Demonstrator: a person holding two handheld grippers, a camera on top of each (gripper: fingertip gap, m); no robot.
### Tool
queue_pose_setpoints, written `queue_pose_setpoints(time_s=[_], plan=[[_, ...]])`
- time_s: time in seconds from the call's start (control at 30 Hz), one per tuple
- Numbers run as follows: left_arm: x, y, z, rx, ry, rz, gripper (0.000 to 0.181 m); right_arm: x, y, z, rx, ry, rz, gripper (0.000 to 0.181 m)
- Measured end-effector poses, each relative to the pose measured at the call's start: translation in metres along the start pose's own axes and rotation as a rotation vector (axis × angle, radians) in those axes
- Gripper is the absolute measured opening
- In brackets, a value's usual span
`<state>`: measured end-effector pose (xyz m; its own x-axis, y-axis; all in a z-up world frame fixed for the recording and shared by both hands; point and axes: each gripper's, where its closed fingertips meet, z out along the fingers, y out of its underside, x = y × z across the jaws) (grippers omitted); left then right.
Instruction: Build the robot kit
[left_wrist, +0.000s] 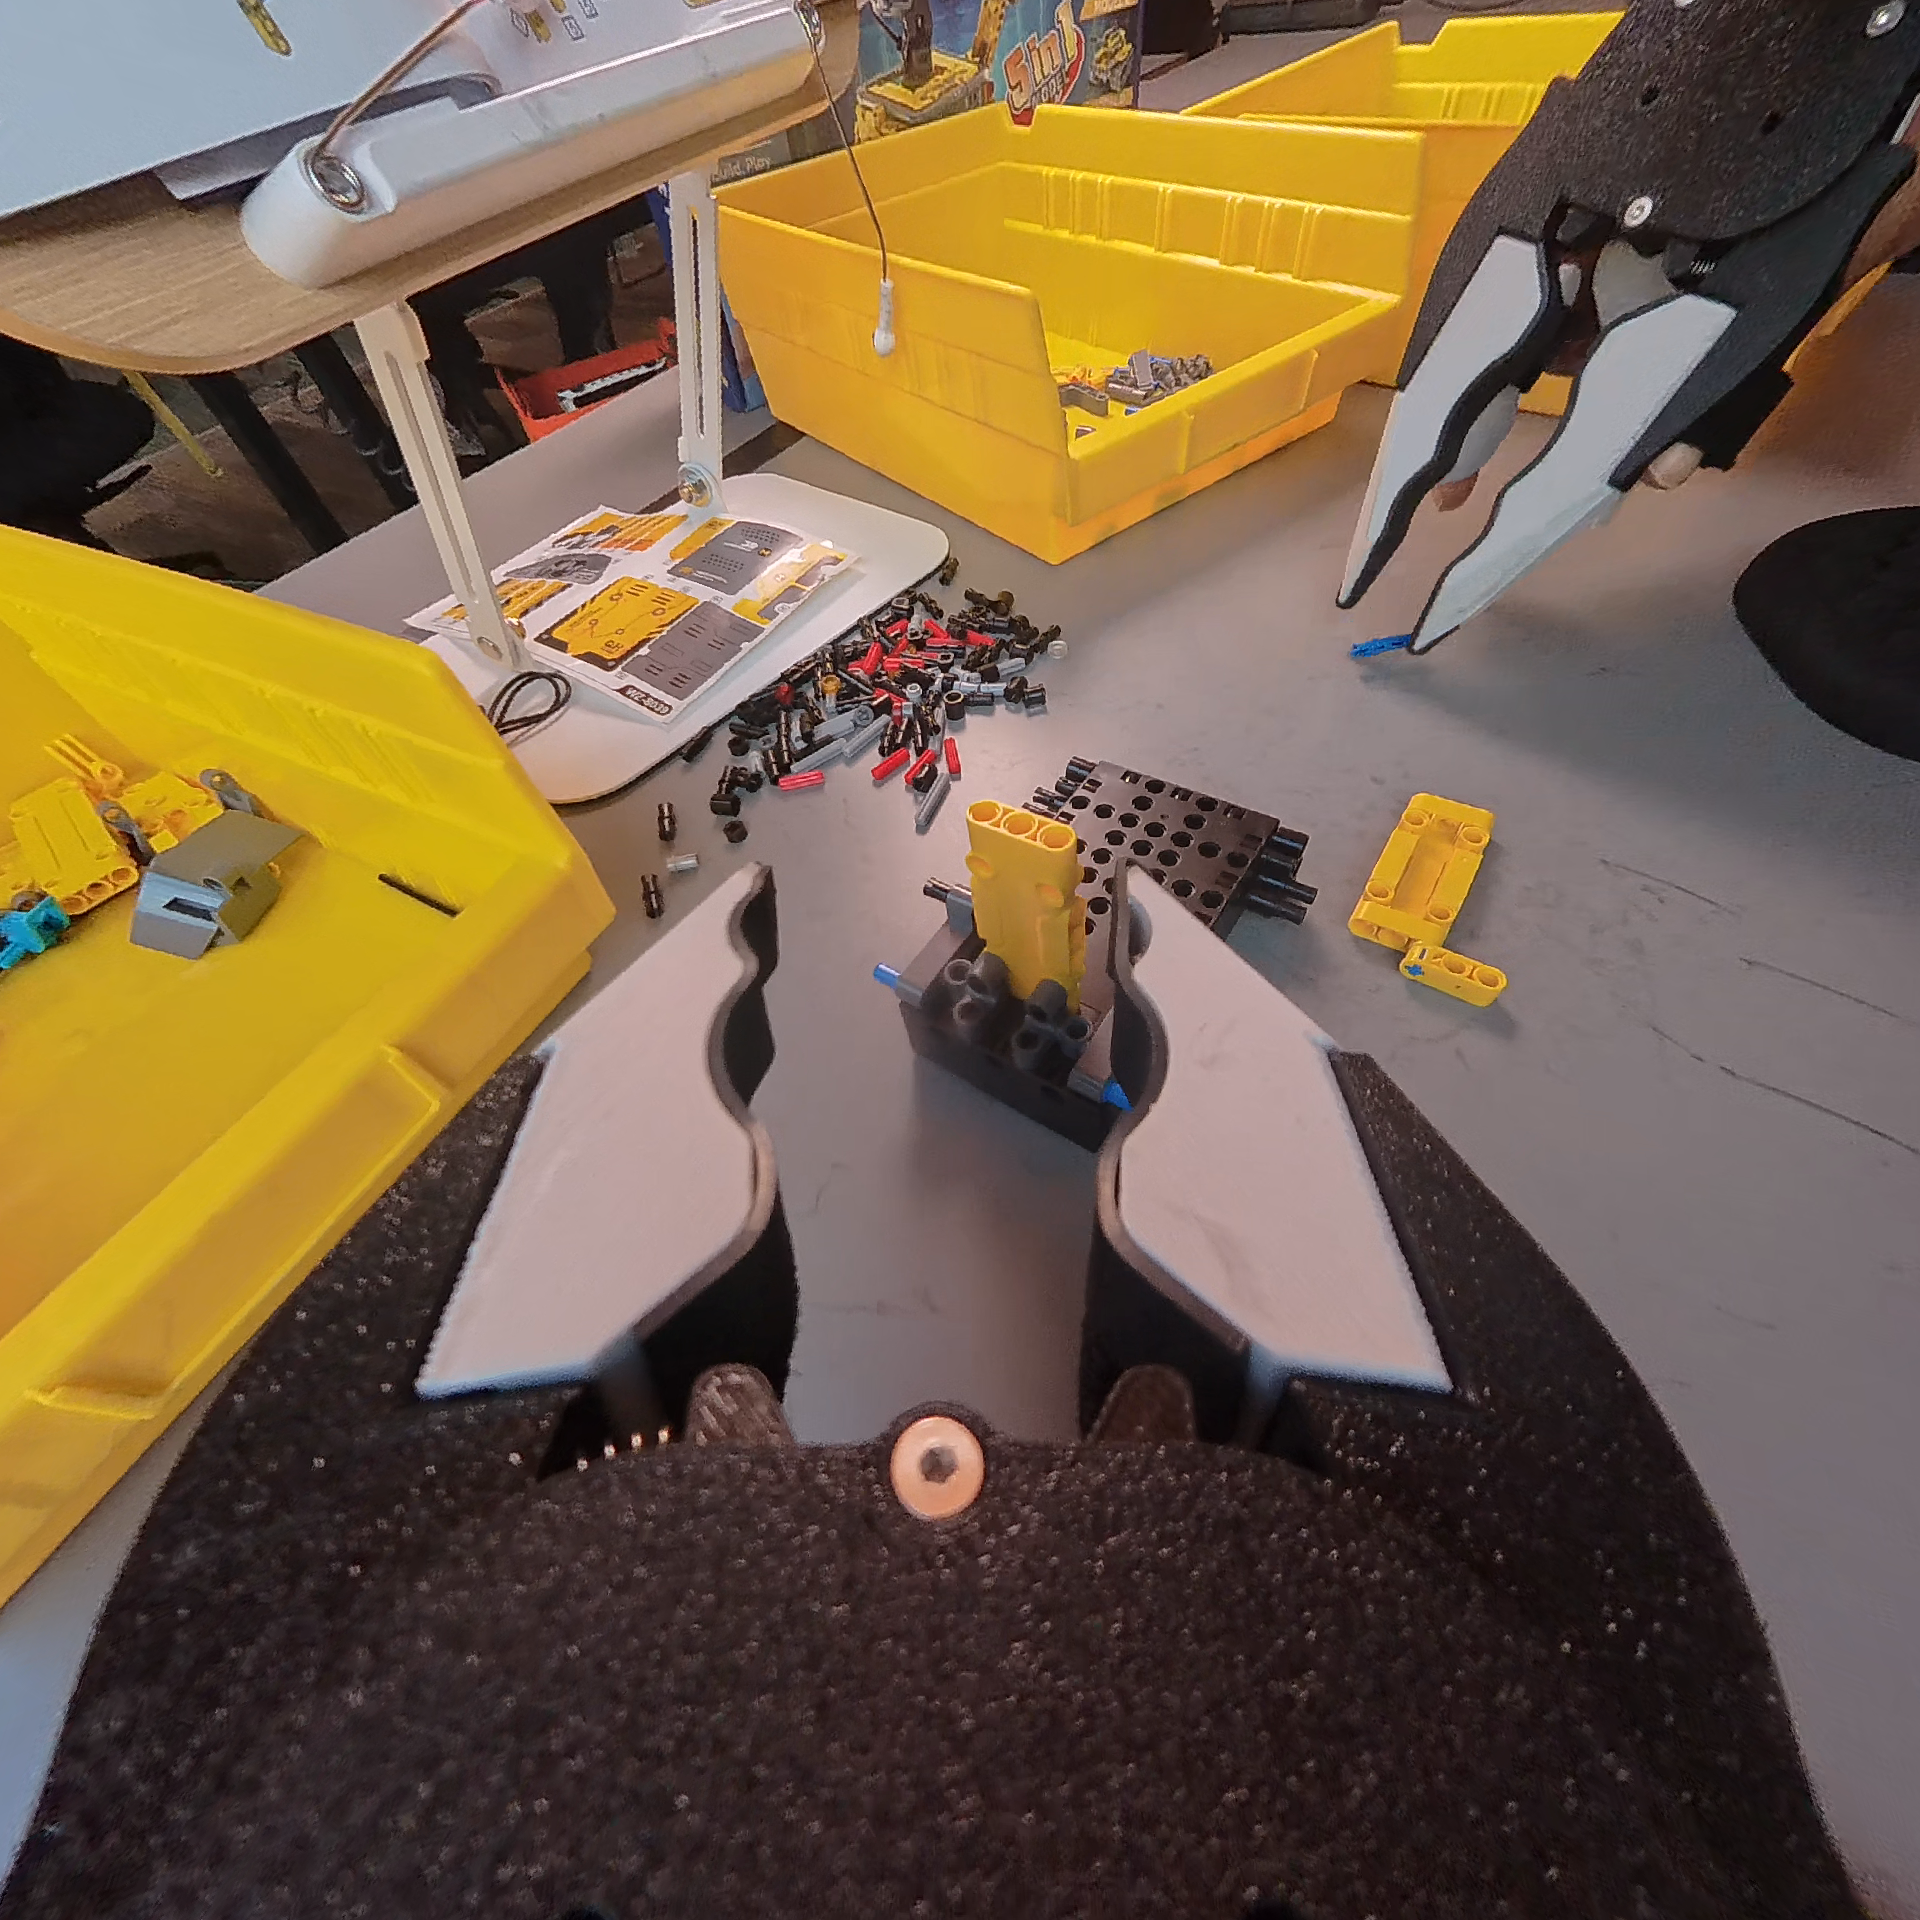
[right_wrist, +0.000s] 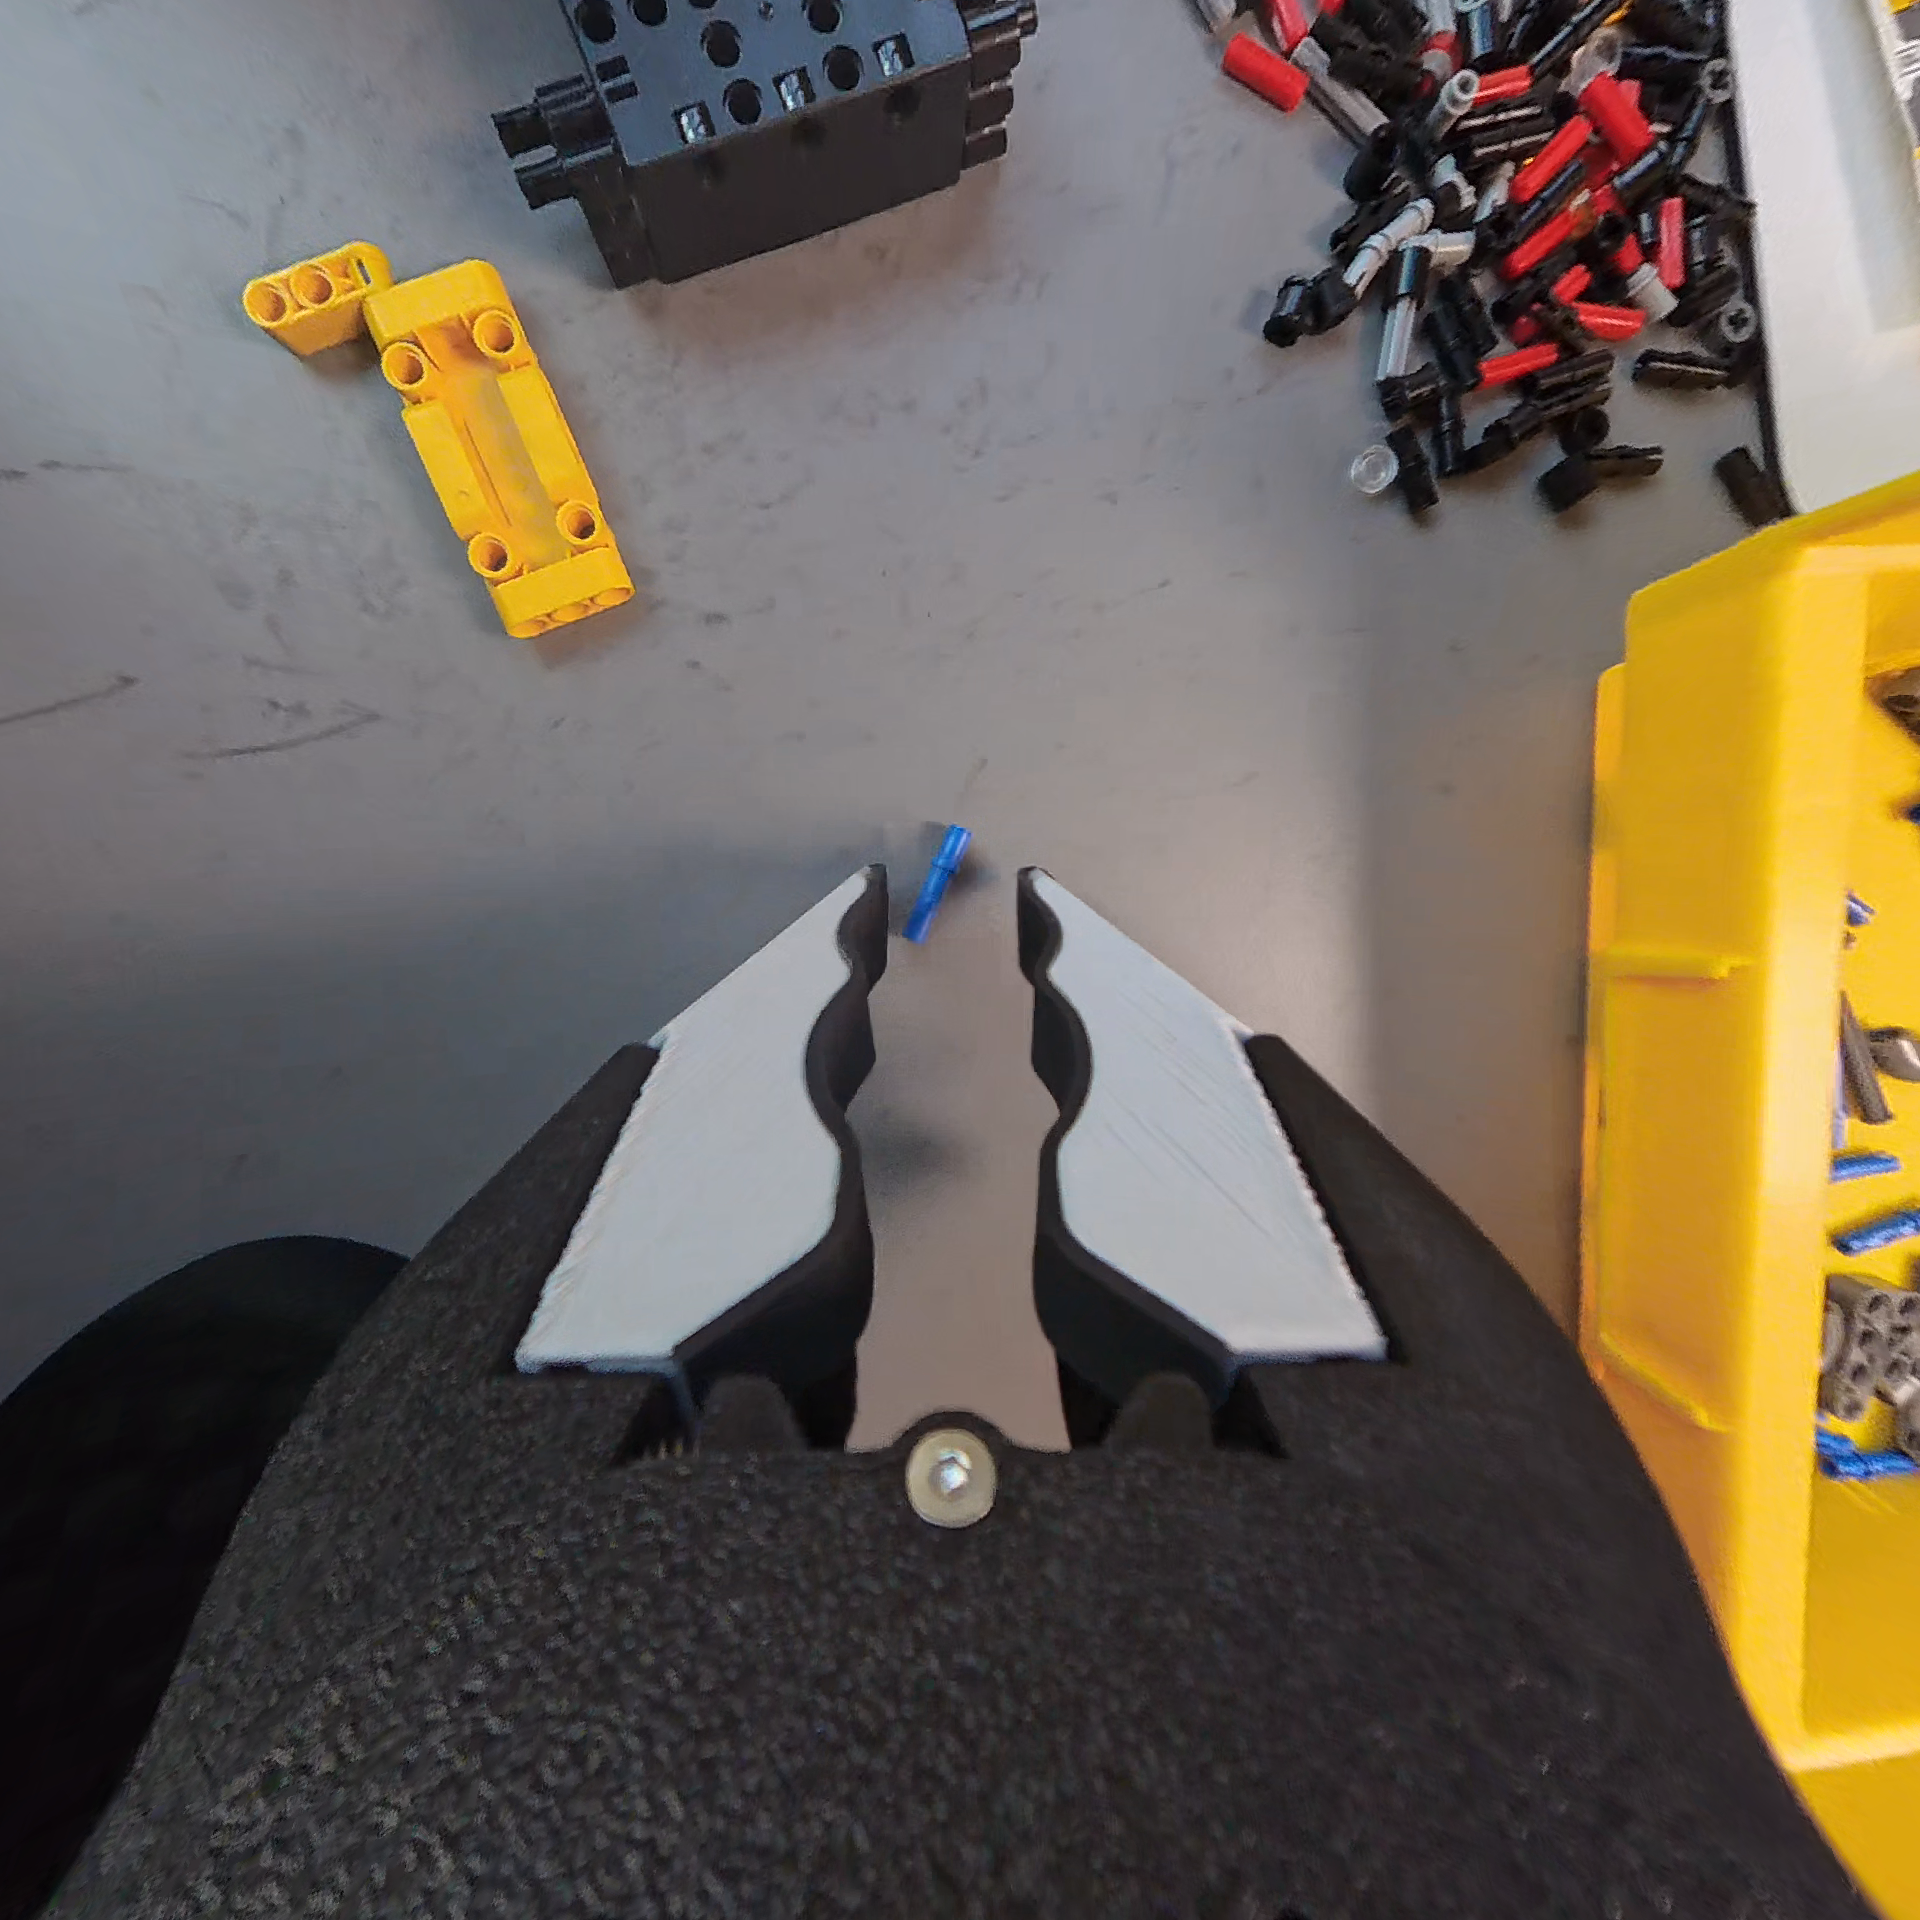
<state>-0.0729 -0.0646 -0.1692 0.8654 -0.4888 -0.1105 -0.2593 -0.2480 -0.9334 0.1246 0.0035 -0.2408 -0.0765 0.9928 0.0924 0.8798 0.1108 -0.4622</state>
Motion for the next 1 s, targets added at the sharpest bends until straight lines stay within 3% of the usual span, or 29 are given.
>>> queue_pose_setpoints(time_s=[0.1, 0.2, 0.27, 0.33, 0.4, 0.43, 0.5, 0.57, 0.7, 0.77, 0.87, 0.93, 1.0], plan=[[-0.001, 0.000, -0.002, 0.002, -0.012, 0.003, 0.063, 0.017, -0.006, -0.031, 0.056, 0.106, 0.042, 0.031], [-0.002, -0.001, -0.005, 0.007, -0.021, -0.001, 0.063, 0.058, 0.005, -0.098, 0.068, 0.389, 0.089, 0.033], [-0.002, -0.001, -0.005, 0.010, -0.019, -0.008, 0.063, 0.085, 0.030, -0.144, 0.055, 0.538, 0.177, 0.034], [-0.001, -0.001, -0.004, 0.013, -0.009, -0.016, 0.063, 0.097, 0.074, -0.165, -0.019, 0.565, 0.303, 0.045], [0.001, -0.001, -0.003, 0.012, 0.001, -0.017, 0.063, 0.094, 0.111, -0.160, -0.079, 0.512, 0.405, 0.053], [0.002, -0.001, -0.002, 0.010, 0.004, -0.014, 0.063, 0.090, 0.122, -0.152, -0.075, 0.476, 0.444, 0.049], [0.004, -0.001, -0.001, 0.004, 0.007, -0.006, 0.063, 0.096, 0.139, -0.150, -0.086, 0.503, 0.465, 0.018], [0.006, 0.000, -0.001, -0.003, 0.005, 0.001, 0.063, 0.092, 0.143, -0.152, -0.060, 0.478, 0.515, 0.016], [0.005, -0.002, -0.003, 0.007, -0.004, 0.004, 0.062, 0.083, 0.176, -0.171, -0.150, 0.547, 0.498, 0.010], [0.005, -0.003, -0.003, 0.015, 0.005, -0.009, 0.062, 0.076, 0.175, -0.171, -0.089, 0.500, 0.552, 0.010], [0.006, -0.003, -0.002, 0.015, 0.012, -0.013, 0.062, 0.081, 0.174, -0.174, -0.153, 0.579, 0.480, 0.020], [0.007, -0.003, -0.002, 0.015, 0.007, -0.001, 0.062, 0.090, 0.145, -0.178, -0.104, 0.665, 0.369, 0.028], [0.007, -0.004, -0.003, 0.015, 0.002, 0.005, 0.062, 0.088, 0.097, -0.168, -0.013, 0.641, 0.260, 0.035]])
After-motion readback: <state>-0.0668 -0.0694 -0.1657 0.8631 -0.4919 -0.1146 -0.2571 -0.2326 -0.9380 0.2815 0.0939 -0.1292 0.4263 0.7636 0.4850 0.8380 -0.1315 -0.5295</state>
